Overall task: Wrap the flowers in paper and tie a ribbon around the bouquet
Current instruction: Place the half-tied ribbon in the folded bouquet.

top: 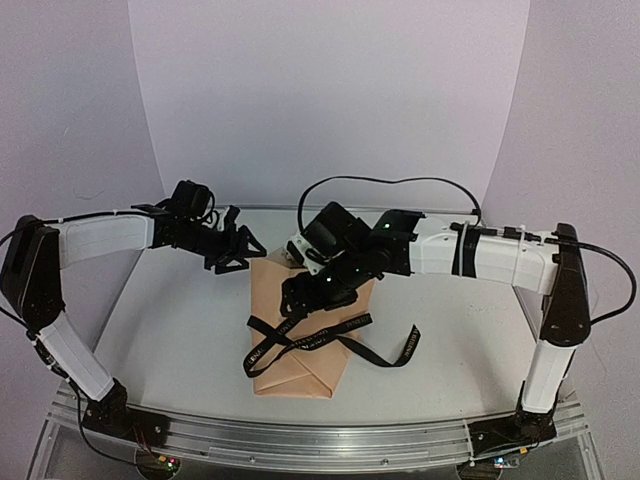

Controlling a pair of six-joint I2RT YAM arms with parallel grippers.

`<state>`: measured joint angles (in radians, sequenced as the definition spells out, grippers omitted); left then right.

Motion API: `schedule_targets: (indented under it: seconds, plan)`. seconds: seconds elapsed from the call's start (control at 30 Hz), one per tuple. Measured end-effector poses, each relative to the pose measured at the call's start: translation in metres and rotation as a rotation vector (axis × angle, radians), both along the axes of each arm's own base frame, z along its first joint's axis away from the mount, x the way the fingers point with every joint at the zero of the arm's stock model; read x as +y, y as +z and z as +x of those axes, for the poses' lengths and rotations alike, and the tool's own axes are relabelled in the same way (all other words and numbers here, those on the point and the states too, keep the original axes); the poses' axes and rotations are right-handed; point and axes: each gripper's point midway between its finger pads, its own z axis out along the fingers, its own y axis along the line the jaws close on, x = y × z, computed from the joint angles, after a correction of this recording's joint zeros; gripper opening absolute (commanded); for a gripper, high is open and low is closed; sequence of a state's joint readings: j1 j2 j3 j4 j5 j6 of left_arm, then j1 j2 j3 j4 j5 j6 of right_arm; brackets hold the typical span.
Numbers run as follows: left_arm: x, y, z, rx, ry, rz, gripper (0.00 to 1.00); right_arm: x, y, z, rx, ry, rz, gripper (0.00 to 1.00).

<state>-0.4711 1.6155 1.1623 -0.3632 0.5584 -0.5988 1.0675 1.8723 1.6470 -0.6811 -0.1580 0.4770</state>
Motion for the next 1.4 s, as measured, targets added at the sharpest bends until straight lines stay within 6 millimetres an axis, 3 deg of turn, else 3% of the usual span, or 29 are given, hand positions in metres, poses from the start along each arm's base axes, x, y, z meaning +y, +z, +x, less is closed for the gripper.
schedule_targets:
  seconds: [0.13,0.23,0.43,0.6,0.7,0.93,1.13,1.3,1.4]
  plan:
    - [-0.021,-0.008,-0.016,-0.026,-0.085,0.092,0.53,-0.040,-0.007,0.006,-0.025,-0.068,-0.056,0.72]
    - [-0.038,-0.017,-0.037,-0.032,-0.158,0.155,0.53,-0.067,-0.020,-0.001,-0.017,-0.095,-0.099,0.69]
    - [-0.058,-0.053,-0.065,-0.012,-0.246,0.286,0.53,-0.101,-0.073,-0.016,0.043,-0.126,-0.192,0.67]
    - [-0.057,-0.079,-0.066,0.005,-0.258,0.364,0.54,-0.127,-0.101,-0.016,0.082,-0.201,-0.244,0.68]
    - [-0.064,-0.084,-0.063,-0.010,-0.264,0.422,0.55,-0.149,-0.102,-0.004,0.060,-0.314,-0.237,0.68]
    - [-0.086,-0.083,-0.061,-0.095,-0.285,0.523,0.57,-0.198,-0.083,0.014,-0.034,-0.565,-0.251,0.71]
    - [-0.087,-0.097,-0.059,-0.119,-0.277,0.638,0.53,-0.240,-0.102,0.012,0.002,-0.744,-0.321,0.69]
    - [-0.081,-0.110,-0.057,-0.111,-0.268,0.708,0.42,-0.246,-0.116,0.010,0.047,-0.795,-0.348,0.69]
    - [-0.078,-0.113,-0.055,-0.114,-0.259,0.732,0.30,-0.242,-0.127,0.009,0.074,-0.803,-0.351,0.68]
